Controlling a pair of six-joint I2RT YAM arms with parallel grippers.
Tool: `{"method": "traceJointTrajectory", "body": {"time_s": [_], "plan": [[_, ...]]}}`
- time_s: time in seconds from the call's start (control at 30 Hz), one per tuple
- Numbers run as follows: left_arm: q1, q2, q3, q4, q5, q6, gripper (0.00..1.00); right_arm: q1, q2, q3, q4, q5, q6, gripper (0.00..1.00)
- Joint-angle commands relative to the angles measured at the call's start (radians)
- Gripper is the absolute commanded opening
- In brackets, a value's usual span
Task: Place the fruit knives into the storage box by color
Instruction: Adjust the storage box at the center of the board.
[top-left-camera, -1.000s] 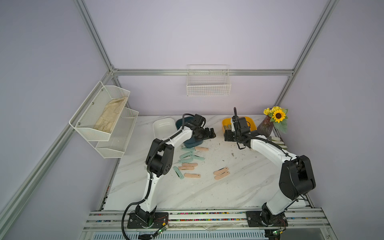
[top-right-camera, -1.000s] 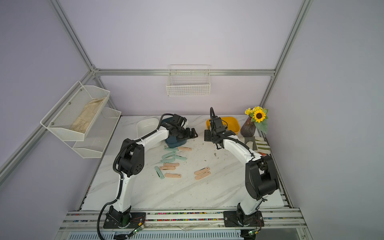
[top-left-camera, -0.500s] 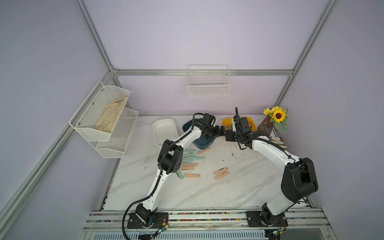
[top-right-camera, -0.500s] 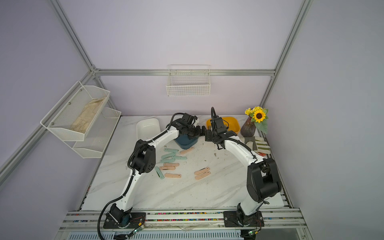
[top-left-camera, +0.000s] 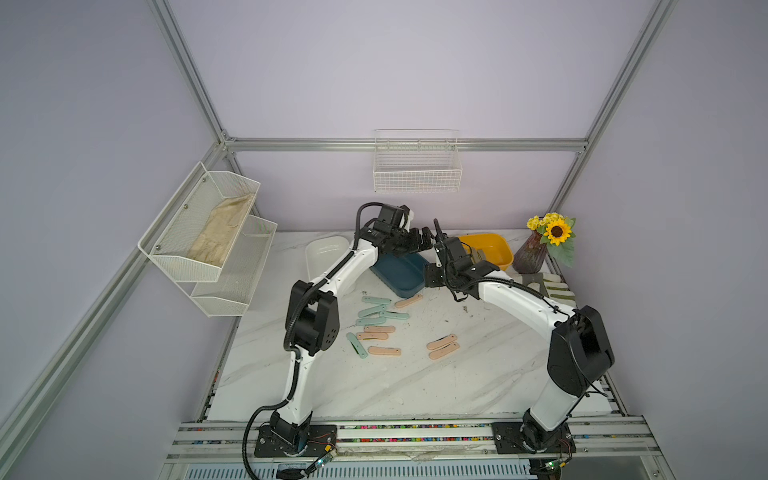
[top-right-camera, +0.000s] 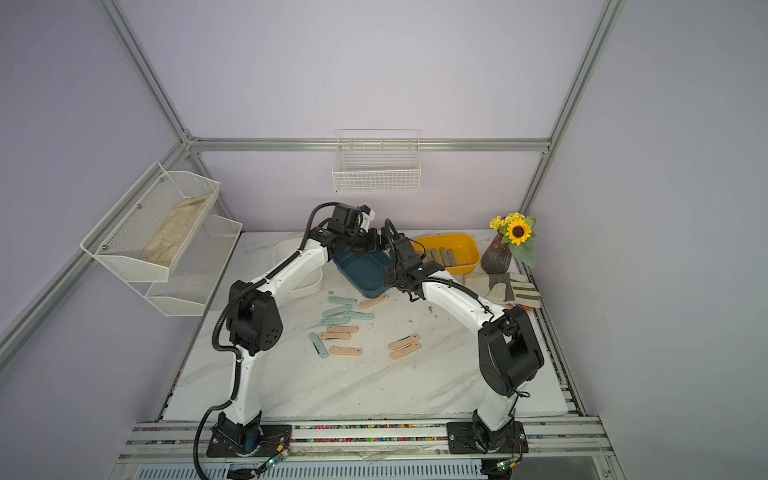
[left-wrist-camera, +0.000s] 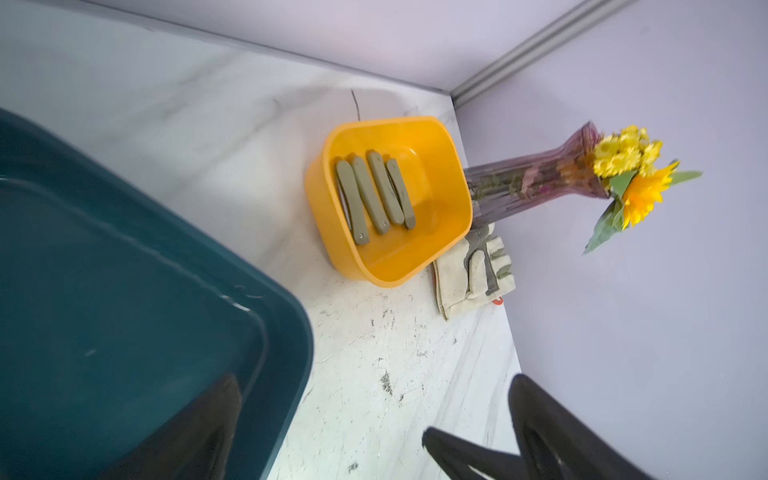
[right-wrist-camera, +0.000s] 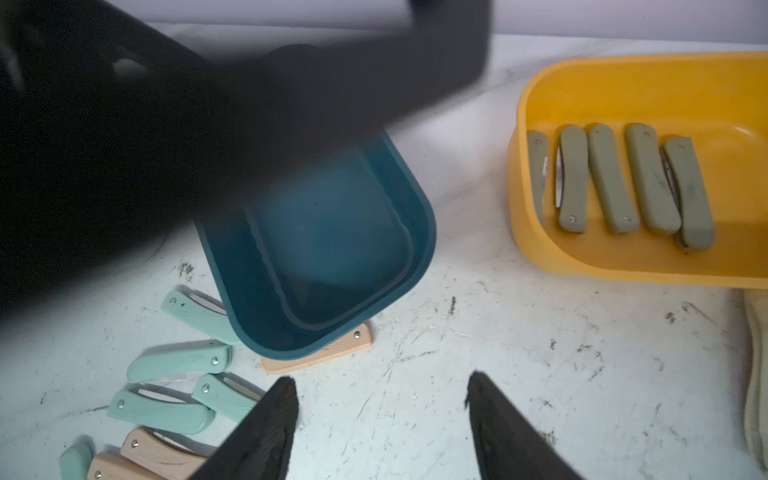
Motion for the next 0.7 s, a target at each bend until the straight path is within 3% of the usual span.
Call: {"method": "traceJointTrajectory", "body": {"time_s": [0.0,0.3,0.67], "plan": [[0.037,-0.104,-0.121,0.032,-0.018,0.038,1.00,0.075,0.087,0.068,-0.027,0.058,-0.007,0.69],[0.155,-0.278,-0.306,0.022,-0.032,0.031,1.00,0.190,0.313,0.265,-0.067,0.187,-0.070,0.74],[0.199,-0.353,-0.395,0.009,-0.030,0.034,1.00,0.197,0.454,0.356,-0.080,0.300,-0.119,0.74]]}}
